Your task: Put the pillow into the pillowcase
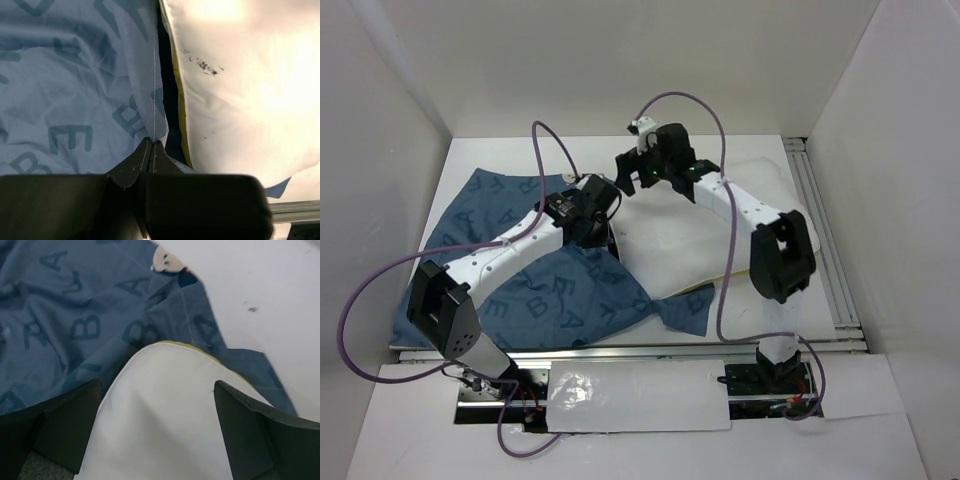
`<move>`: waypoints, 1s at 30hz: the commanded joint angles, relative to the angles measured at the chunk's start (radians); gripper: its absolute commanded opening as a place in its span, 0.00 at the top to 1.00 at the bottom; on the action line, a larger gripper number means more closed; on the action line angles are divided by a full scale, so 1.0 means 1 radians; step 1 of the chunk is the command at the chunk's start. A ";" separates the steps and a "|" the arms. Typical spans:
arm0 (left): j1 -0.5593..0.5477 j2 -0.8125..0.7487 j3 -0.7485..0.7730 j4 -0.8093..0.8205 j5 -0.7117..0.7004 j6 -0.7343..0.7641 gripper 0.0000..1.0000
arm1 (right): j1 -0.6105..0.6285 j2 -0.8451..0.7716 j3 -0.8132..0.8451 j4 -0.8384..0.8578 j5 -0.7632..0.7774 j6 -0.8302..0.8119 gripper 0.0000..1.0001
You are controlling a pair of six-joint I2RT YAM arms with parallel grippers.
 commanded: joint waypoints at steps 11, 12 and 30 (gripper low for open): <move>0.052 0.059 0.083 -0.070 -0.070 -0.108 1.00 | -0.002 0.154 0.026 -0.128 -0.139 -0.035 1.00; 0.064 0.059 0.083 -0.084 -0.070 -0.118 1.00 | -0.011 0.103 -0.029 -0.069 -0.139 -0.025 1.00; 0.084 0.088 0.270 -0.128 -0.191 -0.208 1.00 | 0.165 -0.389 -0.609 0.074 -0.259 -0.210 1.00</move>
